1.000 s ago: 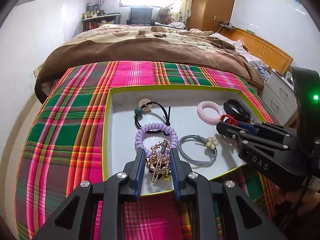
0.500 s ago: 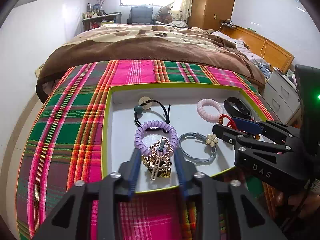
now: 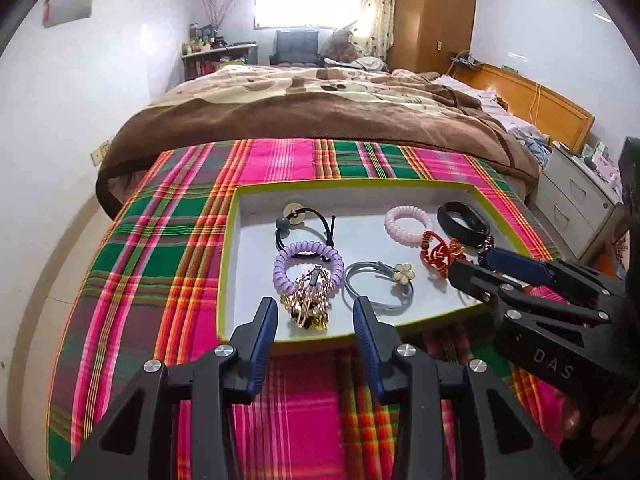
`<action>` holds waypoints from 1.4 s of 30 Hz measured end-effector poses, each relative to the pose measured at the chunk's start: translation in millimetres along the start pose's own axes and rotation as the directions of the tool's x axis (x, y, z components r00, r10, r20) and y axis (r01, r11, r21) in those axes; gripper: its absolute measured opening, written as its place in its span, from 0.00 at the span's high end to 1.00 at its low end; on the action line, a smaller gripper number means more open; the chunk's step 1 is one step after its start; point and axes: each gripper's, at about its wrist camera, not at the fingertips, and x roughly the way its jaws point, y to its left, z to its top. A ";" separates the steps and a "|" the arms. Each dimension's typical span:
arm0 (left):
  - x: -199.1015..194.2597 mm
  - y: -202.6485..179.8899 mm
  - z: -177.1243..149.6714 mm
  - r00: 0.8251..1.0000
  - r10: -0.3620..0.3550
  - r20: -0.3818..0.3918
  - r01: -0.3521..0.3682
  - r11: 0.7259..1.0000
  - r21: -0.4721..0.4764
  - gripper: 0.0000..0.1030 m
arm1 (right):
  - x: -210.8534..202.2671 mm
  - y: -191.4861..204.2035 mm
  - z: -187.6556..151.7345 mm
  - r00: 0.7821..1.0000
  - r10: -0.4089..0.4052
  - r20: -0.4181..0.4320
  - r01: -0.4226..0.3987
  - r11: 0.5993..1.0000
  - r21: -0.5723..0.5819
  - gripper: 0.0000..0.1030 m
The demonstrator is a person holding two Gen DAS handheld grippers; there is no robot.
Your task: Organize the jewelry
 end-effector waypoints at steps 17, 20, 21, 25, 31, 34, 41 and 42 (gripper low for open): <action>-39.4 -5.6 -32.8 0.998 0.063 0.018 -0.062 0.997 -0.044 0.62 | -42.4 10.4 -35.1 0.998 -0.040 0.052 0.039 0.999 0.019 0.52; -42.6 -5.0 -34.1 0.997 0.074 0.022 -0.073 0.996 -0.044 0.62 | -44.3 11.7 -39.5 0.998 -0.039 0.054 0.038 0.999 0.024 0.52; -43.6 -4.8 -34.3 0.997 0.073 0.023 -0.072 0.996 -0.046 0.62 | -44.7 12.0 -40.5 0.998 -0.041 0.053 0.039 0.999 0.025 0.52; -46.5 -4.6 -34.1 0.997 0.075 0.027 -0.074 0.996 -0.052 0.62 | -46.7 11.8 -43.0 0.998 -0.043 0.054 0.041 0.999 0.033 0.52; -49.1 -6.9 -34.8 0.997 0.077 0.028 -0.076 0.996 -0.047 0.62 | -48.3 13.2 -45.7 0.997 -0.048 0.053 0.046 0.998 0.034 0.52; -49.2 -6.9 -34.8 0.997 0.075 0.027 -0.074 0.996 -0.047 0.62 | -48.7 13.1 -46.4 0.997 -0.048 0.052 0.046 0.998 0.038 0.52; -50.0 -6.4 -34.6 0.997 0.078 0.026 -0.077 0.996 -0.043 0.62 | -49.1 13.9 -46.6 0.998 -0.046 0.049 0.044 0.998 0.040 0.52; -50.0 -6.9 -34.8 0.997 0.078 0.027 -0.077 0.996 -0.040 0.62 | -49.0 14.1 -46.7 0.998 -0.046 0.048 0.044 0.998 0.039 0.52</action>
